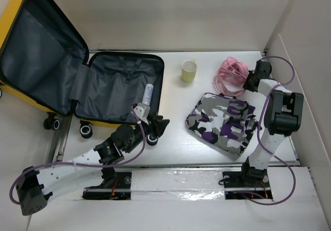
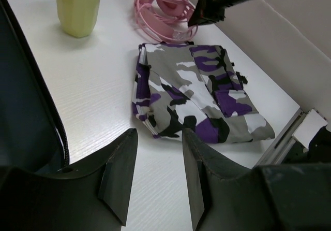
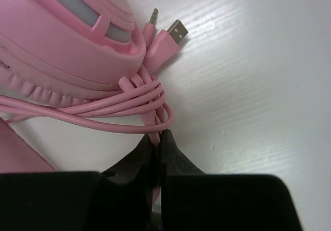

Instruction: Pack the luggage

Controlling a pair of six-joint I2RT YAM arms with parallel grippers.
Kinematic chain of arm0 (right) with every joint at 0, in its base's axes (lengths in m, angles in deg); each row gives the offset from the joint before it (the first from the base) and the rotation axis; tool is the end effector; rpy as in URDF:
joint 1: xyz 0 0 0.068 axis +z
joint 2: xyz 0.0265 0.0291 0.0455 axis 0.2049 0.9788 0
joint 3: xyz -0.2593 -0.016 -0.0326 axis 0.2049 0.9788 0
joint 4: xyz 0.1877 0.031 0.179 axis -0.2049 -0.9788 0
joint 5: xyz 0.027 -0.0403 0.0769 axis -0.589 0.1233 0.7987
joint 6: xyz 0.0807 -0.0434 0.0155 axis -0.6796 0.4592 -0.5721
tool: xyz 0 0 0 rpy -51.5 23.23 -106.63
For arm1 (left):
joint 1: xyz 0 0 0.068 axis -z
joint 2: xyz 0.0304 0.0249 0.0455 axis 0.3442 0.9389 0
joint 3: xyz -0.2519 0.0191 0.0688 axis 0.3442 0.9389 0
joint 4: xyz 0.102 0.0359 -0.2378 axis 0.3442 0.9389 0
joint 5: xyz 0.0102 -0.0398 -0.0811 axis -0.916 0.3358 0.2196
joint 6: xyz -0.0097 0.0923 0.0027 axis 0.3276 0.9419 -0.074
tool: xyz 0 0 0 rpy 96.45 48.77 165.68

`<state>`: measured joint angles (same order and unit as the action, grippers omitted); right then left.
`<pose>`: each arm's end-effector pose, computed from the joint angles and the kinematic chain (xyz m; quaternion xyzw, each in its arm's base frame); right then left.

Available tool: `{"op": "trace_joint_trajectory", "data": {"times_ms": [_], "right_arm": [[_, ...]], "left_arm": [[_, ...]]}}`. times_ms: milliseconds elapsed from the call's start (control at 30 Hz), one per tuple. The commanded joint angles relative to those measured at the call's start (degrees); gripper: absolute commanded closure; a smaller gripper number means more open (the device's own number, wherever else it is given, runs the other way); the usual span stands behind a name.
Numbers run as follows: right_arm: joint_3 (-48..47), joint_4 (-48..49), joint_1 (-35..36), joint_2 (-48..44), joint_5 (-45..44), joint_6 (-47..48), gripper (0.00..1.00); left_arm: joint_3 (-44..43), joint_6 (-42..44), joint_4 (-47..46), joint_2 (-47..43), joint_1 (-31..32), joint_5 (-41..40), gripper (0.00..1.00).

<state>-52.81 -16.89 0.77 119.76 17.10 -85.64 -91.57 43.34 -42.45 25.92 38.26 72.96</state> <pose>0.4492 -0.0892 0.1391 0.1827 0.9118 -0.0073 0.3678 0.1400 -0.1925 0.2743 0.1523 0.6563 -0.3980 0.6226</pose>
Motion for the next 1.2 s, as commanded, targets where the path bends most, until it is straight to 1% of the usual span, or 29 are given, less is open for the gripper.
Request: {"op": "trace_joint_trajectory", "data": {"times_ms": [0,33,67,133,167,233,267,333,367,433,467,500,567,600,633,667,733,767,800,833,867,900,967,1000,1033,1067,1100,1133,1167], "right_arm": [[6.22,17.04,-0.9,-11.61,9.66,-3.44,1.0],[7.54,20.16,-1.51,-13.55,13.5,-4.32,1.0],[8.25,21.84,-1.52,-16.87,15.45,-5.55,1.0],[7.39,22.47,-0.65,-19.62,19.14,-6.09,1.0],[6.69,22.39,0.14,-22.33,19.51,-6.09,1.0],[5.81,21.69,2.25,-24.72,19.08,-5.57,1.0],[5.28,20.99,5.3,-25.69,18.56,-5.22,1.0],[3.43,18.09,9.27,-27.8,16.11,-3.2,1.0],[2.91,17.3,13.9,-28.33,14.78,-2.32,1.0],[0.89,15.36,18.85,-28.77,10.67,-0.38,1.0],[0.01,15.01,21.13,-28.34,10.03,0.06,1.0],[-1.22,13.52,25.94,-27.55,9.59,0.41,1.0],[-5.78,12.2,31.06,-23.6,8.62,0.59,1.0],[-7.45,11.49,36.05,-21.93,8.1,1.02,1.0],[-9.39,11.57,38.53,-20.09,6.26,1.38,1.0],[-13.84,9.75,40.73,-15.72,5.46,1.64,1.0],[-18.7,7.97,46.0,-10.87,4.84,1.65,1.0],[-23.16,7.71,47.51,-6.23,4.75,1.21,1.0],[-25.47,7.71,50.13,-1.49,4.93,0.33,1.0],[-27.93,7.53,51.2,1.0,5.1,0.06,1.0],[-30.56,7.18,52.35,1.02,5.19,-0.46,1.0],[-36.16,5.96,53.23,5.81,5.71,-1.68,1.0],[-41.9,5.07,56.12,10.32,8.78,-3.01,1.0],[-44.8,4.64,57.01,14.26,10.01,-4.06,1.0],[-50.57,4.46,57.89,16.21,12.03,-4.5,0.95],[-53.41,4.19,58.59,17.97,12.83,-4.77,0.85],[-56.05,3.76,59.12,19.47,14.14,-5.56,0.61],[-59.64,4.19,59.12,21.48,17.72,-6.09,0.5],[-60.29,4.8,59.65,21.76,19.5,-6.7,0.4]], "left_arm": [[1.66,-1.18,-2.25,-3.93,-0.21,-3.3,0.64],[2.02,-1.27,-1.99,-4.9,-0.21,-4.0,0.64],[2.19,-1.71,-1.64,-5.95,-0.21,-5.32,0.64],[3.51,-1.89,-1.98,-9.73,-0.21,-6.47,0.64],[4.04,-2.24,-2.16,-10.87,-0.21,-7.78,0.64],[5.53,-2.59,-1.99,-14.74,-0.21,-9.19,0.64],[5.8,-3.11,-1.55,-16.06,-0.21,-10.68,0.64],[6.41,-3.47,-0.76,-20.28,-0.21,-11.74,0.64],[6.94,-3.64,-0.75,-21.77,-0.21,-12.79,0.63],[8.26,-3.82,-0.32,-26.08,-0.21,-14.2,0.63],[8.35,-4.34,0.29,-27.4,-0.21,-15.08,0.62],[8.44,-4.44,0.91,-30.02,-0.21,-15.35,0.62],[8.7,-4.18,1.36,-32.41,-0.21,-15.61,0.62],[8.87,-4.09,1.44,-34.33,-0.21,-15.61,0.61],[8.88,-4.0,1.96,-35.14,-0.21,-15.61,0.61],[8.88,-3.82,2.32,-35.84,-0.21,-15.61,0.61],[8.61,-3.82,3.37,-37.51,-0.21,-15.7,0.61],[8.7,-3.73,3.38,-37.87,-0.21,-15.96,0.6],[8.87,-3.65,3.55,-38.65,-0.21,-16.05,0.6],[8.79,-3.65,3.9,-39.01,-0.21,-16.31,0.6],[8.7,-3.65,4.34,-39.27,-0.21,-16.49,0.6],[8.44,-3.65,4.78,-40.06,-0.21,-16.58,0.6],[8.7,-3.65,5.05,-40.94,-0.21,-17.02,0.6],[9.22,-3.65,4.96,-41.47,-0.21,-17.19,0.6],[9.31,-3.56,4.96,-41.47,-0.21,-17.37,0.6],[9.23,-3.64,5.31,-41.56,-0.21,-17.72,0.6],[9.05,-3.73,5.57,-41.47,-0.21,-17.98,0.61],[8.97,-3.65,5.92,-41.47,-0.21,-17.9,0.6],[9.05,-3.65,5.75,-43.13,-0.21,-18.16,0.6]]}}
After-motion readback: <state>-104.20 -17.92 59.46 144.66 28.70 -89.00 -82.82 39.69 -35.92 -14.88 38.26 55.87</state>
